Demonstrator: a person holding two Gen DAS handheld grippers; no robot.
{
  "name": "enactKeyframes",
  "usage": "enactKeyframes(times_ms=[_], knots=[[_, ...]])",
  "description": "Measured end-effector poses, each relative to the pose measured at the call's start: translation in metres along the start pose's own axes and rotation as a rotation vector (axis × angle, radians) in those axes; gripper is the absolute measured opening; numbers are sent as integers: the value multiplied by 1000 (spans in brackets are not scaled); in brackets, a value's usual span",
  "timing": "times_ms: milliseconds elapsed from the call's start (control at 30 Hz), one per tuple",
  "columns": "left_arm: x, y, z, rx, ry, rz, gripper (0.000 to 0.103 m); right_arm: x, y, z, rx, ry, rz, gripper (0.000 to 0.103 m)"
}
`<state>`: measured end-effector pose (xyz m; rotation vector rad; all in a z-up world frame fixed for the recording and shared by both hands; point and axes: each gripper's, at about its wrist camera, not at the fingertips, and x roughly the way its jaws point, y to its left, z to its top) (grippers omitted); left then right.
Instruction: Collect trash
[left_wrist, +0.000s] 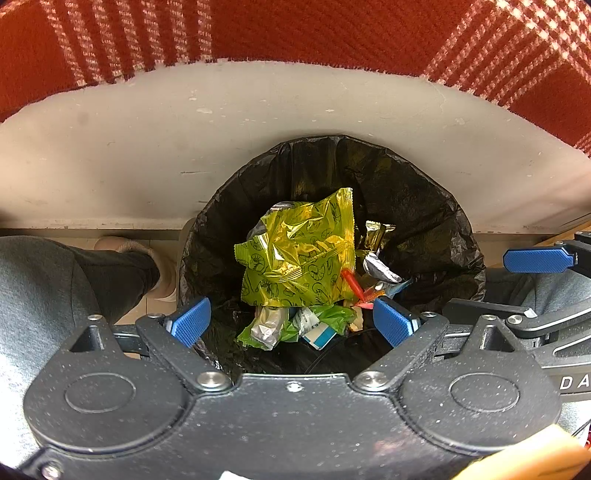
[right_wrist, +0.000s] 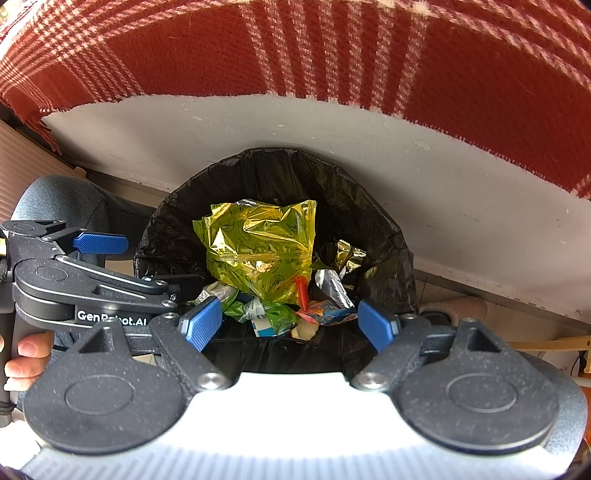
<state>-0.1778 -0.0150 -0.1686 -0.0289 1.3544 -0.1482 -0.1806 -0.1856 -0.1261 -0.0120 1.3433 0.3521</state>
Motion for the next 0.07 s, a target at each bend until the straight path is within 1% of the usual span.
enactKeyframes(times_ms=[67], knots=[[-1,0,-1,1,-2,-2,94,0,-1,1,-1,0,0,88]])
